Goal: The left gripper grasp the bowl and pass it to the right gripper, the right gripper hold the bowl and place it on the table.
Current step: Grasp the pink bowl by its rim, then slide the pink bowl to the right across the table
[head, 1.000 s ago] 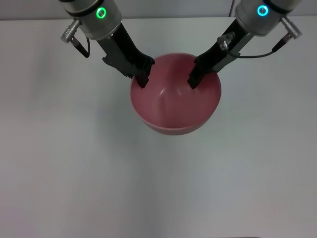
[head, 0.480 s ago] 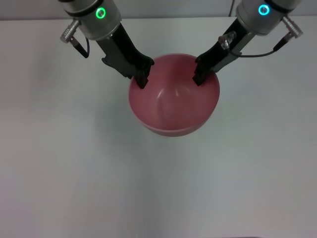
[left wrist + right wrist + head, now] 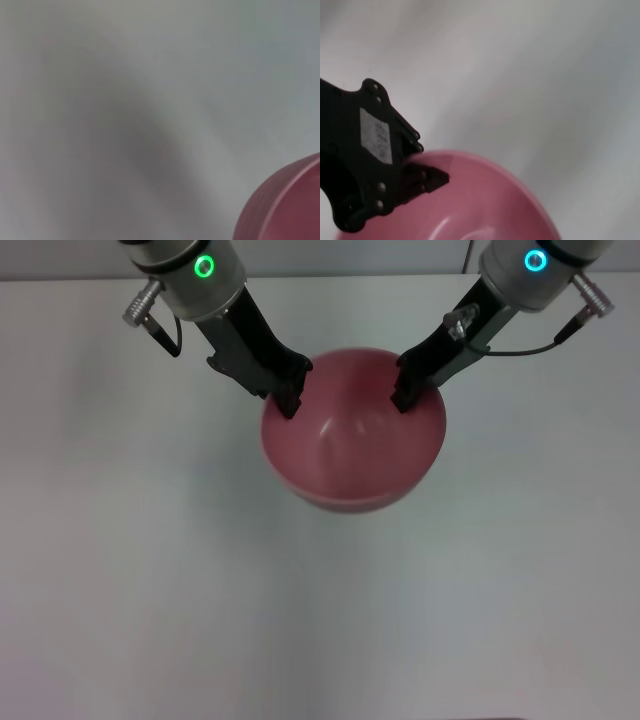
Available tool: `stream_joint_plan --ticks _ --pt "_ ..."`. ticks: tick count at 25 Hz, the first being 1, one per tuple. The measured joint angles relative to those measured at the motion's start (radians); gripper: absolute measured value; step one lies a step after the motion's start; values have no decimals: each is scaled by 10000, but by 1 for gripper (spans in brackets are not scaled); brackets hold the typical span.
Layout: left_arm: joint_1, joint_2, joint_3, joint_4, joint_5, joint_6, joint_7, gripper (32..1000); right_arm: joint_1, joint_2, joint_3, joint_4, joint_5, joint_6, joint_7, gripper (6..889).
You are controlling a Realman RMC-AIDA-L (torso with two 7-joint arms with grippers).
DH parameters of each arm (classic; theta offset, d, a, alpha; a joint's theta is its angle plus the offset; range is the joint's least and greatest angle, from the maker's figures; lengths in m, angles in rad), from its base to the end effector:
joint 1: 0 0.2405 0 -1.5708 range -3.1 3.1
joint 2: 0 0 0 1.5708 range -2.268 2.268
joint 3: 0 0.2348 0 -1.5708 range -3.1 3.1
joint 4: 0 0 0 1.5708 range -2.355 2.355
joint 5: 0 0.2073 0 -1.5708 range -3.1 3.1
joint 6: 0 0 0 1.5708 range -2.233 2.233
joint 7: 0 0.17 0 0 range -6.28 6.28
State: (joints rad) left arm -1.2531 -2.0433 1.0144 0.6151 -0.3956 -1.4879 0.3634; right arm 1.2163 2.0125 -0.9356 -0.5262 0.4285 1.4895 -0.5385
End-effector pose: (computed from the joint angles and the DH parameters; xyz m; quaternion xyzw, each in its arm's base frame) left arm -0.1000 0.4147 -0.0390 -0.8616 -0.4521 0.1817 0.1425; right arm 0.1252 0.4071 -0.0378 -0.8763 0.4409 -0.1704 0.0930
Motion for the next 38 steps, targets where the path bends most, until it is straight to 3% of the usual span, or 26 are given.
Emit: stream_joint_plan --ticks 7,12,17,26,38 --pt "0 1 -43 5 -115 -10 1 141 -9 -2 -1 -1 2 1 0 62" --pt "0 10 -29 88 -233 -87 15 375 -27 -2 -1 0 -1 1 1 52" --pt "36 11 -2 459 -268 -280 11 523 -82 -1 -1 1 -3 0 1 37" --pt "43 4 10 531 -500 -525 1 821 -124 -1 -1 1 -6 12 1 29" --pt "6 1 5 916 -748 -748 -17 867 -278 -4 -17 32 -6 17 -6 28"
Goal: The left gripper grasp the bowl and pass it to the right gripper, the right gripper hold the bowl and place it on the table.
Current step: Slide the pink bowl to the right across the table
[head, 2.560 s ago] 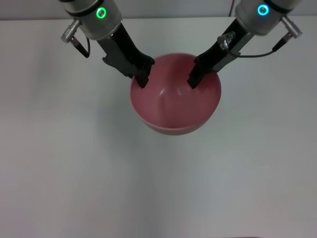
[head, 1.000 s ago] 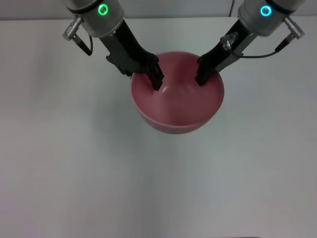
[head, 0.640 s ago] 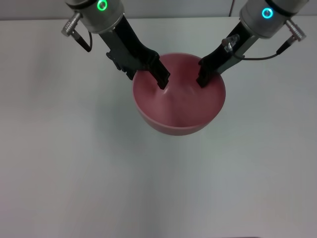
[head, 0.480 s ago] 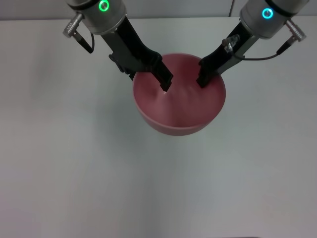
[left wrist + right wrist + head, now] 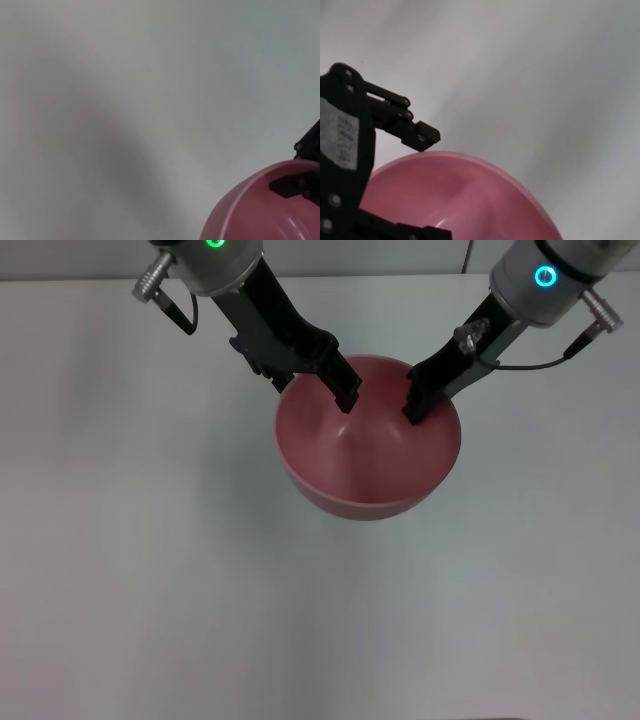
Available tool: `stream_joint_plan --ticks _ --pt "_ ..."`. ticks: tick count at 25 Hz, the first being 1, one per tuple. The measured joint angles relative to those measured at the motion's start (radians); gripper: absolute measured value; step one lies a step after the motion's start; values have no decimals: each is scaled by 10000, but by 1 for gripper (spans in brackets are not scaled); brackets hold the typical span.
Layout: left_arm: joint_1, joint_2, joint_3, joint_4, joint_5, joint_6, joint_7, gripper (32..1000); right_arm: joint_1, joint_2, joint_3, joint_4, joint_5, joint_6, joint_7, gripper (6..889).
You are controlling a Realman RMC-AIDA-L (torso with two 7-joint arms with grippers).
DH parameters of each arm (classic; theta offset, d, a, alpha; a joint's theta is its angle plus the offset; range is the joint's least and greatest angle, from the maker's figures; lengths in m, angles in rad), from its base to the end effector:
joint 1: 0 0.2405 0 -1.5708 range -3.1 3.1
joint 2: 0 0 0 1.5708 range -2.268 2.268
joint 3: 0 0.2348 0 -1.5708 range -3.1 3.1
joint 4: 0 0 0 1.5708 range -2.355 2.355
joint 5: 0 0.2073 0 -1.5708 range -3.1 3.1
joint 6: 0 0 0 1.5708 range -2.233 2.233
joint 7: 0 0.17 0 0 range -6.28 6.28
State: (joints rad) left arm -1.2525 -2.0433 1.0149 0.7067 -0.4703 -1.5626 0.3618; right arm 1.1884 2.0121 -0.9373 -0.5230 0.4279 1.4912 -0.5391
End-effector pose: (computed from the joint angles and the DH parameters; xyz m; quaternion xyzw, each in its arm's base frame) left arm -0.0743 0.4105 -0.0321 -0.8763 -0.4412 0.1536 0.1178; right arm 0.1373 0.4027 -0.0381 -0.8697 0.4533 -0.1738 0.0893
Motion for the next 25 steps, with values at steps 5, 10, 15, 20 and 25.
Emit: stream_joint_plan --ticks 5,10,15,20,25 --pt "-15 1 5 186 -25 -182 -62 867 -77 -7 0 0 0 13 -10 29" --pt "-34 1 2 556 -130 -528 -169 867 -165 -32 0 0 1 13 -20 29" --pt "-26 20 -21 1047 -150 -755 -243 867 -305 -79 1 0 1 32 -23 28" --pt "14 84 -23 1194 -66 -818 -289 867 -443 -157 2 -1 1 42 -9 28" --pt "19 95 6 1200 211 -819 -240 867 -637 -257 46 -1 1 32 -7 28"
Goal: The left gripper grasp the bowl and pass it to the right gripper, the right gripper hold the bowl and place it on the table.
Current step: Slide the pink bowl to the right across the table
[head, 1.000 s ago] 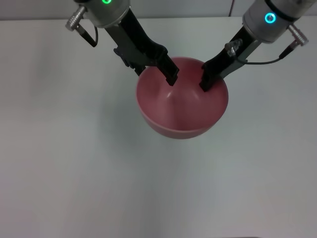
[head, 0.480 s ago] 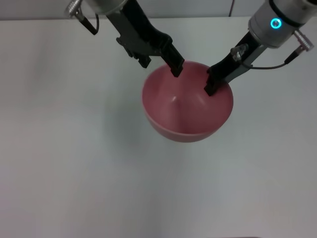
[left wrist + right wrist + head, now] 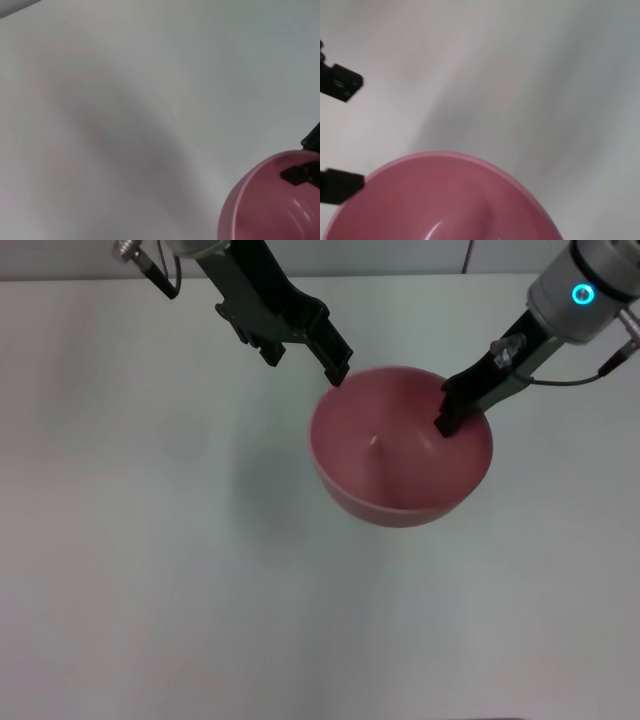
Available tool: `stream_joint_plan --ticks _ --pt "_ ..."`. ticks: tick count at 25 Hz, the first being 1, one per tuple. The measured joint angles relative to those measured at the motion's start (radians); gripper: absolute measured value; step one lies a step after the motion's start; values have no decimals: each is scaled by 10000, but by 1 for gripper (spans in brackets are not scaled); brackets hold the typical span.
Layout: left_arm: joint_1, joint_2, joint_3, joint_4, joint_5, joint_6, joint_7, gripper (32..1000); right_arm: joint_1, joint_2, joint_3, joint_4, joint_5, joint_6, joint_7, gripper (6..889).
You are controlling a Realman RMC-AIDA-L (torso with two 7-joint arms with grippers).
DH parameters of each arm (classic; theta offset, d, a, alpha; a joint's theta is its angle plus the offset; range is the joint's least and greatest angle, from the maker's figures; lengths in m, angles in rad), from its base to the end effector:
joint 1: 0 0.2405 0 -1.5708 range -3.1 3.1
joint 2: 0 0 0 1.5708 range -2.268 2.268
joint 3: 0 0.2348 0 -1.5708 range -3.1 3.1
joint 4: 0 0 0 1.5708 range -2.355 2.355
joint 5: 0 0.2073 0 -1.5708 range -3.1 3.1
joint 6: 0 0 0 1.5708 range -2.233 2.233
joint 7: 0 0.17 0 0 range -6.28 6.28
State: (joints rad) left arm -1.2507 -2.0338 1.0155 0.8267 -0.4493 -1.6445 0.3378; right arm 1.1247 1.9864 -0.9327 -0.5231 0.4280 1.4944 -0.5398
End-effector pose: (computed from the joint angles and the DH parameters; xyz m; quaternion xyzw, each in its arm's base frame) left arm -0.0600 0.4121 -0.0107 -0.8806 -0.4264 0.1545 0.1369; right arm 0.1654 0.3991 -0.0270 -0.8526 0.4834 -0.1745 0.0945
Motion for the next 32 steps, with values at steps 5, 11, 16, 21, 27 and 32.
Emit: stream_joint_plan --ticks 5,11,16,21,27,32 --pt "9 -4 -9 1 21 44 21 867 -299 -96 33 0 2 -69 -12 28" --pt "51 -35 -37 -9 6 88 49 868 -710 -230 38 0 -1 -283 -39 28" --pt "83 -48 -51 -59 -43 93 108 868 -999 -332 -8 12 0 -509 -47 28" --pt "110 -67 -61 -80 -79 98 142 868 -1343 -427 -33 69 -1 -932 -86 28" --pt "178 -83 -71 -117 -174 203 227 868 -1447 -556 -49 687 -12 -1709 -304 28" --pt "178 -102 -38 -124 -251 216 252 868 -1476 -557 -46 1017 -24 -2286 -497 27"
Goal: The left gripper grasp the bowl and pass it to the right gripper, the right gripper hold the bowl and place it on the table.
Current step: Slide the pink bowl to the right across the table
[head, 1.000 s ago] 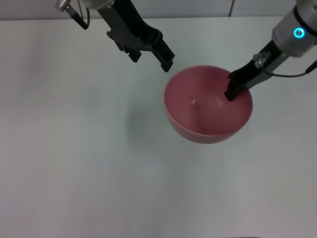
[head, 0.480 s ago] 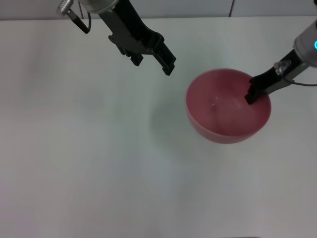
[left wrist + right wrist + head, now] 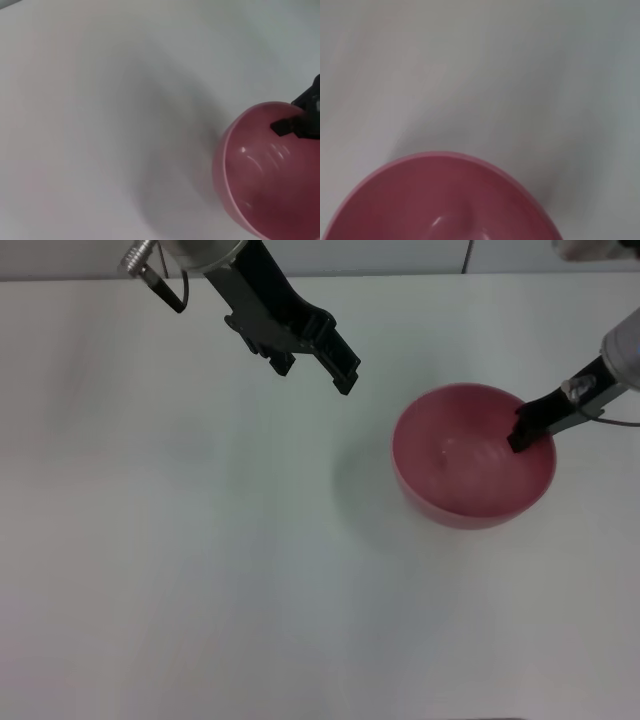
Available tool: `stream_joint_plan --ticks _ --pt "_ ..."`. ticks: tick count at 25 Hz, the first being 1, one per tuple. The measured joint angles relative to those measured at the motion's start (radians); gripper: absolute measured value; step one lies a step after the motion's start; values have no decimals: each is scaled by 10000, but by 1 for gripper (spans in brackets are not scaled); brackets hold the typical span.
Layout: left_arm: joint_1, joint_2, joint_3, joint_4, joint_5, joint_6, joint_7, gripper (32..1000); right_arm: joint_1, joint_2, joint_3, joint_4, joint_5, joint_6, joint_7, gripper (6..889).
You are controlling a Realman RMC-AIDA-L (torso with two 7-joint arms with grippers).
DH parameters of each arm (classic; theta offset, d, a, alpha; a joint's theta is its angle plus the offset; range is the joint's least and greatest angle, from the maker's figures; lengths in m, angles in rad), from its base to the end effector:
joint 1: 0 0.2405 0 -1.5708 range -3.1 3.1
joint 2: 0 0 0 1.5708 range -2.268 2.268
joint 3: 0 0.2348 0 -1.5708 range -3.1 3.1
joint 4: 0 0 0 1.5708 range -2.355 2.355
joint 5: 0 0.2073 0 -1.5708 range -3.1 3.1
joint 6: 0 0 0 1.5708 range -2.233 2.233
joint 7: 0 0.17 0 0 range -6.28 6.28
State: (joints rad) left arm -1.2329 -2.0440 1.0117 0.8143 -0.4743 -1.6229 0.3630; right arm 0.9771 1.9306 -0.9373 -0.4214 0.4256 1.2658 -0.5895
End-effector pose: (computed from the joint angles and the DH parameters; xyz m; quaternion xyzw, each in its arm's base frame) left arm -0.0639 0.4099 -0.0180 -0.8848 -0.4257 0.1436 0.1238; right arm 0.2506 0.4002 -0.0131 -0.8159 0.5284 -0.1611 0.1707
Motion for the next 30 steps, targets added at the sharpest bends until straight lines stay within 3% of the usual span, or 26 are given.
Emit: stream_joint_plan --ticks 11,30 --pt "-22 -10 42 -291 -234 241 113 868 -221 5 18 675 -66 -1237 -347 27" --pt "-21 -8 37 -412 -369 389 177 867 -424 5 110 918 2 -1809 -444 27"
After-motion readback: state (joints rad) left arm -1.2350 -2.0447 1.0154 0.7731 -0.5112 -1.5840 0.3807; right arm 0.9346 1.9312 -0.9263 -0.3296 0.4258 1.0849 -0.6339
